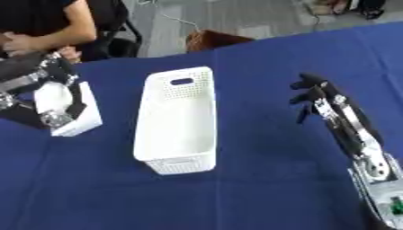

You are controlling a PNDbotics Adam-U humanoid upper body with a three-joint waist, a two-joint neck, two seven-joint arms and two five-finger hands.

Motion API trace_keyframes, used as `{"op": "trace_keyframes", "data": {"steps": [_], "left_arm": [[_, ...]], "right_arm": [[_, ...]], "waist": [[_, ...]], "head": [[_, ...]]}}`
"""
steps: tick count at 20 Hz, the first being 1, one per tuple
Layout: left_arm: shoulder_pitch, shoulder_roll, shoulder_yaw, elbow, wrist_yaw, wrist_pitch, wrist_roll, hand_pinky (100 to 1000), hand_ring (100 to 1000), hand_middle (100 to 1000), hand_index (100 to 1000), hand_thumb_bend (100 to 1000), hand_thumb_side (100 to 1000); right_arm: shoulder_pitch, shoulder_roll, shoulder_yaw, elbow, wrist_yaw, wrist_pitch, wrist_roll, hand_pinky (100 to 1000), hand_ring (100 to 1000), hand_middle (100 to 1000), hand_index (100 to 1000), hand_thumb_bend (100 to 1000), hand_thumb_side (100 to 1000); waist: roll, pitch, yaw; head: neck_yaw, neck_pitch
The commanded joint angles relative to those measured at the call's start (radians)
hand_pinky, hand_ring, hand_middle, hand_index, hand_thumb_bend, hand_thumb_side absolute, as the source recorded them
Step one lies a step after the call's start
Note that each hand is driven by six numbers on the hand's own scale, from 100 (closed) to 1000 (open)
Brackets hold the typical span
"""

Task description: Pick up objects on the table and place them in the box.

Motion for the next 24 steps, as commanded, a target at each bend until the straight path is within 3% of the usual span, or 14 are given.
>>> {"op": "trace_keyframes", "data": {"steps": [1,24], "left_arm": [[-0.034,0.004,-0.001,0.000,0.011,-0.093,-0.115,100,100,100,100,100,252],[-0.128,-0.093,-0.059,-0.009,0.079,-0.068,-0.233,100,100,100,100,100,258]], "right_arm": [[-0.021,0.000,0.003,-0.013,-0.001,-0.001,0.005,413,669,760,933,100,865],[-0.023,0.005,0.006,0.004,-0.003,-0.005,0.011,415,670,760,933,100,867]], "waist": [[-0.009,-0.016,-0.005],[-0.028,-0.024,-0.014]], "head": [[0.018,-0.014],[0.038,-0.046]]}}
